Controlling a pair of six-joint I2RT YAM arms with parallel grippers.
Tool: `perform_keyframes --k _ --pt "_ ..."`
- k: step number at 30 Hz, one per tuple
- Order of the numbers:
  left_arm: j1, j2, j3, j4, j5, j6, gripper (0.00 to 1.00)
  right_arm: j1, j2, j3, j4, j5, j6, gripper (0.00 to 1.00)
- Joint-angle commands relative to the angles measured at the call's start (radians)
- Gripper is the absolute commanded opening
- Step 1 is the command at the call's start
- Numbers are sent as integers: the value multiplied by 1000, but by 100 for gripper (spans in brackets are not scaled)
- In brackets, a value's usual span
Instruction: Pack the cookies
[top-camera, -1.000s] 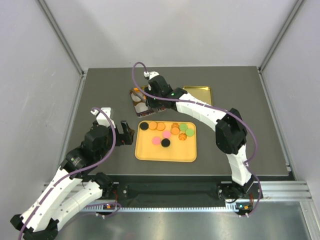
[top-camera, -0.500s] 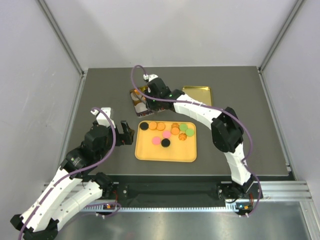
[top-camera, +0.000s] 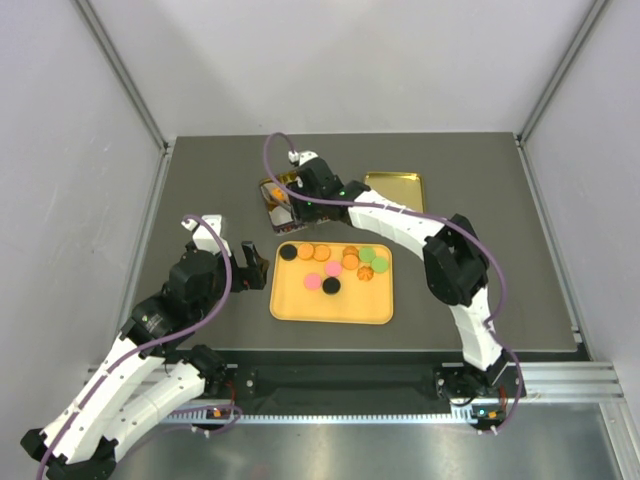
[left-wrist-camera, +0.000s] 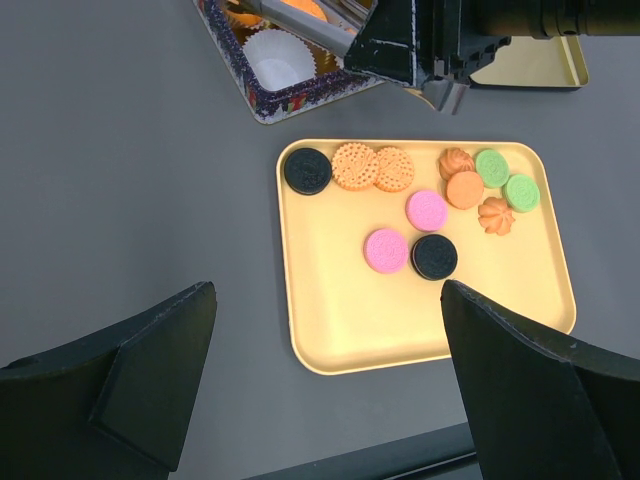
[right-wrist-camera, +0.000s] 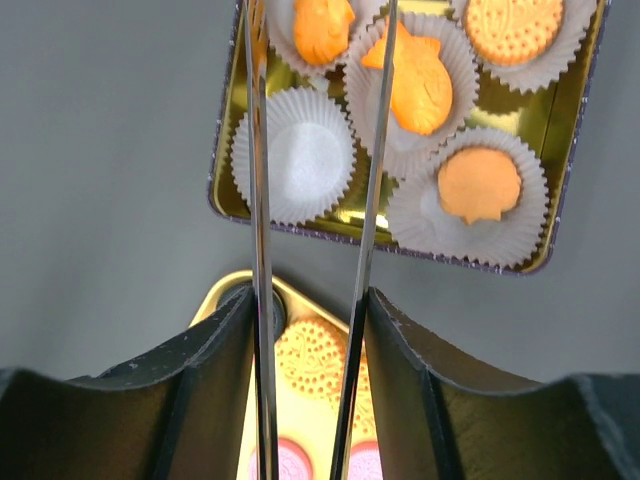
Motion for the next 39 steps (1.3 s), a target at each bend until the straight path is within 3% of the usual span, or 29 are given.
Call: perform_keyframes --k 1,14,23,29,34,39 --pt "-3 4 3 8 -13 -3 99 -5 -100 -11 54 -3 2 46" --pt "-3 1 3 8 -13 -3 99 -3 -337 -109 -59 72 -7 46" --pt "-3 -2 2 11 -4 -2 99 56 -774 -593 -119 116 45 45" --pt "-1 1 2 15 5 0 99 153 -1021 -800 -211 181 128 45" --pt "-1 -1 0 15 7 1 99 256 -1109 -908 -268 213 211 44" --pt "-3 1 3 14 5 1 99 281 -1147 -977 -286 262 251 44"
